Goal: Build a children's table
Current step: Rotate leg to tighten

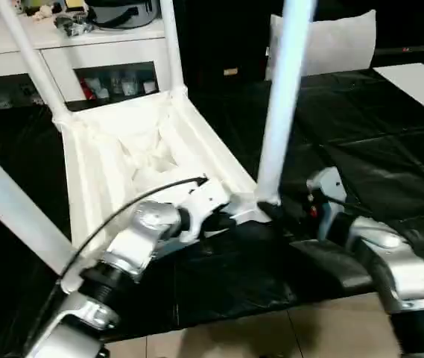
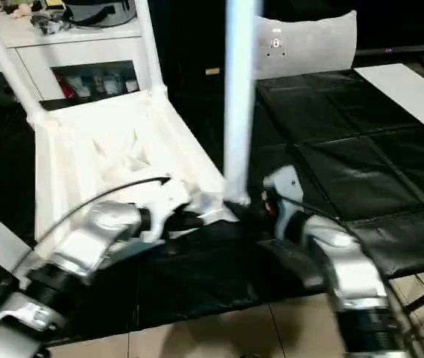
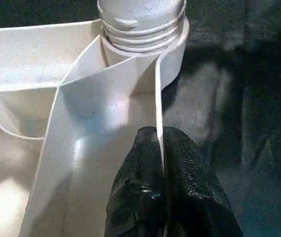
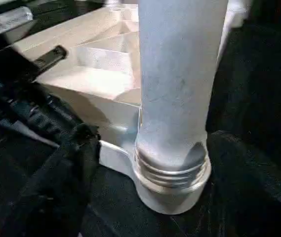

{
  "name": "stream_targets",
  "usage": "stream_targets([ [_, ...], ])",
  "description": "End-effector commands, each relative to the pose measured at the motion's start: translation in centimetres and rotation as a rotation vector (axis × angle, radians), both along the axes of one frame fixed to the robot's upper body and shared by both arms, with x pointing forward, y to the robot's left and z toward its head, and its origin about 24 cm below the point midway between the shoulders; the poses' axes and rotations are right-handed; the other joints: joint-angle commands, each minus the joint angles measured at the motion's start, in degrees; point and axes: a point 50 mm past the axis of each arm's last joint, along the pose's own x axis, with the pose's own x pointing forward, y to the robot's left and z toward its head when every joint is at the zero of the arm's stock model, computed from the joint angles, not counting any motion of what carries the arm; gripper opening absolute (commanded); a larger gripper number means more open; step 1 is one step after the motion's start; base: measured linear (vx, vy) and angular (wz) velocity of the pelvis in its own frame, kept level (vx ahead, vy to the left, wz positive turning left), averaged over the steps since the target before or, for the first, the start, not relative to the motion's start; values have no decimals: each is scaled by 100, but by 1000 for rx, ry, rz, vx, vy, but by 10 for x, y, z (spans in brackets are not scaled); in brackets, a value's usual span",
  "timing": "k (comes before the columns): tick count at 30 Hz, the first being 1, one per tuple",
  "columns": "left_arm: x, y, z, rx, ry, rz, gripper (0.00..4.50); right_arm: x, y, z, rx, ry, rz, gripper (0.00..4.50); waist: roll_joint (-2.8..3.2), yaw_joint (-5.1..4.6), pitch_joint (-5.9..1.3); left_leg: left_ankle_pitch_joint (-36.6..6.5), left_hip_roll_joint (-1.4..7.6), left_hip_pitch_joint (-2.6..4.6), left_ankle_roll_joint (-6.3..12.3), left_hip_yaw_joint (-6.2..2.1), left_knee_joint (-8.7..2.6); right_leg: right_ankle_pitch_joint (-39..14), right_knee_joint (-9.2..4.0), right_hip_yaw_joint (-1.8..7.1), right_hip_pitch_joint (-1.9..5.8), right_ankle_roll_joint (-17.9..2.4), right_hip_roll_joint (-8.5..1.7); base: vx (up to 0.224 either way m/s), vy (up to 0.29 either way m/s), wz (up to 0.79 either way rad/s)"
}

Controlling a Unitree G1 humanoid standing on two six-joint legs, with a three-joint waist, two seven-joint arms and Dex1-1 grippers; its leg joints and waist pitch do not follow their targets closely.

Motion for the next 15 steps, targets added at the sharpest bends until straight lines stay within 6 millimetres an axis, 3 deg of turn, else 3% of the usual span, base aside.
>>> stream_targets([
  [1, 1, 5, 5, 34, -24, -74, 0, -3, -3, 4, -14, -21, 43, 400, -129, 48, -377, -964, 140, -8, 555, -29, -363, -1877, -395, 174, 367, -1008, -269, 0, 0, 0],
  [9, -13, 26, 2, 151, 1, -377, 0, -13, -13, 13, -64, 21, 303, 400, -104, 194, -395, -859, 188, 25, 610, -16, -346, -1550, -330, 194, 355, -1156, -283, 0, 0, 0],
  [10, -15, 28, 2, 153, 4, -403, 0, -15, -13, 13, -56, 33, 330, 374, -98, 230, -397, -807, 203, 40, 630, -6, -343, -1406, -309, 198, 338, -1222, -275, 0, 0, 0],
  [14, -24, 29, 5, 138, 25, -512, 0, -20, -8, 13, -36, 75, 433, 360, -104, 316, -409, -718, 213, 42, 644, 0, -329, -1134, -247, 204, 340, -1376, -282, 0, 0, 0],
  [15, -26, 29, 5, 139, 29, -542, 0, -21, -6, 13, -28, 81, 452, 332, -102, 341, -412, -734, 221, 50, 632, 2, -330, -1147, -254, 210, 334, -1389, -292, 0, 0, 0],
])
